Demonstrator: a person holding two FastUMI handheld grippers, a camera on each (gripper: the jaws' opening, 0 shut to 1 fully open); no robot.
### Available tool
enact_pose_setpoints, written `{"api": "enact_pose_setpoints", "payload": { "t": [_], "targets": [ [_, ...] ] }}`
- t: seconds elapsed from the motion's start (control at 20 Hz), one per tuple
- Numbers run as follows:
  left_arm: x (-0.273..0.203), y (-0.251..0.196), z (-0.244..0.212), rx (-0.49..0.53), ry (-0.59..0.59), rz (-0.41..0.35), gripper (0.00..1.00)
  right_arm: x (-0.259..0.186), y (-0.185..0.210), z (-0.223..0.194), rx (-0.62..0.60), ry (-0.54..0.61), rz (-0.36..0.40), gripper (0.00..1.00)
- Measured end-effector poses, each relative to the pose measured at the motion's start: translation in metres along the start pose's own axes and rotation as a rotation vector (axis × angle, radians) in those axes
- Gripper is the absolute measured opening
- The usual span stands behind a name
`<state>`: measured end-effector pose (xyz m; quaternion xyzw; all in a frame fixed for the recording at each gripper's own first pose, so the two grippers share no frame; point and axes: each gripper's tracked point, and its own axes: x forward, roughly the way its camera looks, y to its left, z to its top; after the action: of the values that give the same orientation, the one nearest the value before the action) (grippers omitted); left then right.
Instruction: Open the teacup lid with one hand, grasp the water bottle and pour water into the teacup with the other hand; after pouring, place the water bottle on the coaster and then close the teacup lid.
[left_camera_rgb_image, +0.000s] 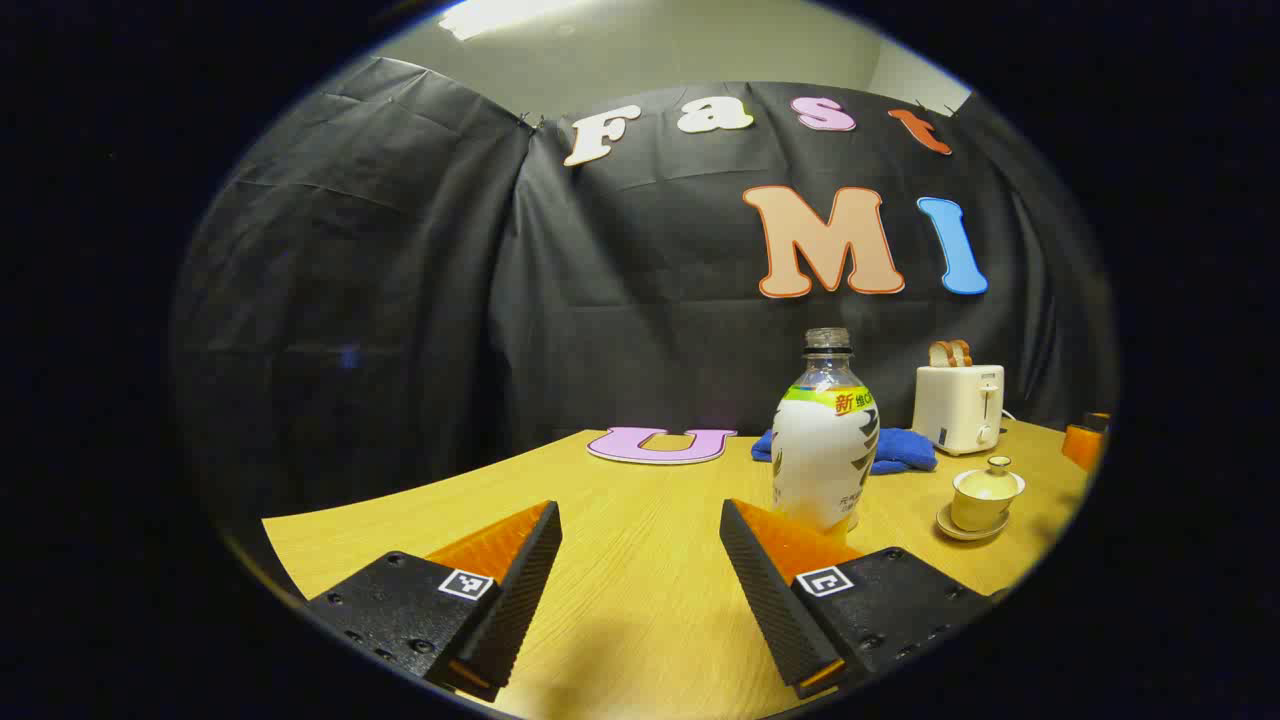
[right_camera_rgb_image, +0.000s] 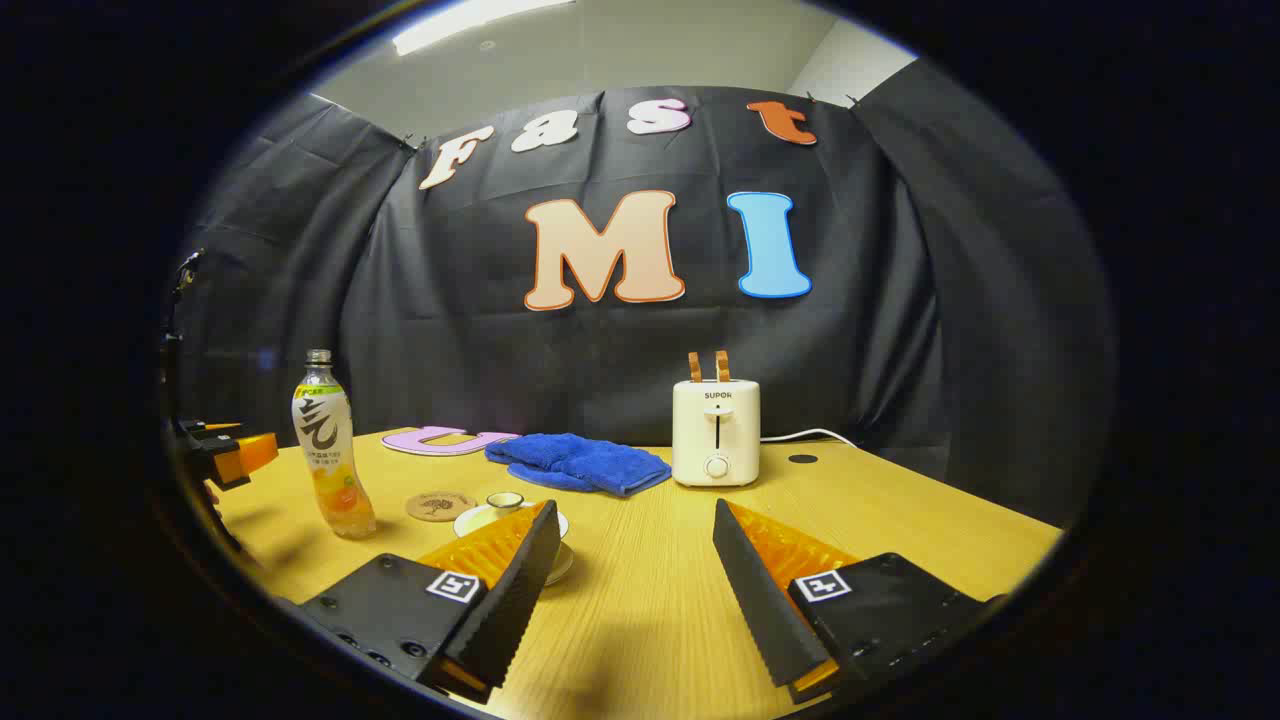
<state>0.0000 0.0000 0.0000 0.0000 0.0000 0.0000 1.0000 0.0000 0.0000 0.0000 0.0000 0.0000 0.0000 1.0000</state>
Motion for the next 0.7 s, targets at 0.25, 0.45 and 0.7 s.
{"api": "enact_pose_setpoints", "payload": {
  "t": [0.25, 0.45, 0.7],
  "targets": [
    [-0.0009, -0.0018, 0.0018, 0.001, -0.001, -0.017, 0.94, -0.0005, -0.0006, 0.0001, -0.001, -0.001, -0.005, 0.98],
    [-0.0002, -0.0024, 0.0018, 0.001, 0.0, -0.017, 0.94, -0.0012, -0.0005, 0.0006, -0.001, 0.0, -0.005, 0.97],
    [-0.0004, -0.0042, 0.0022, 0.002, -0.002, -0.026, 0.93, -0.0015, -0.0012, -0.0001, 0.0, 0.0, -0.005, 0.96]
  ]
}}
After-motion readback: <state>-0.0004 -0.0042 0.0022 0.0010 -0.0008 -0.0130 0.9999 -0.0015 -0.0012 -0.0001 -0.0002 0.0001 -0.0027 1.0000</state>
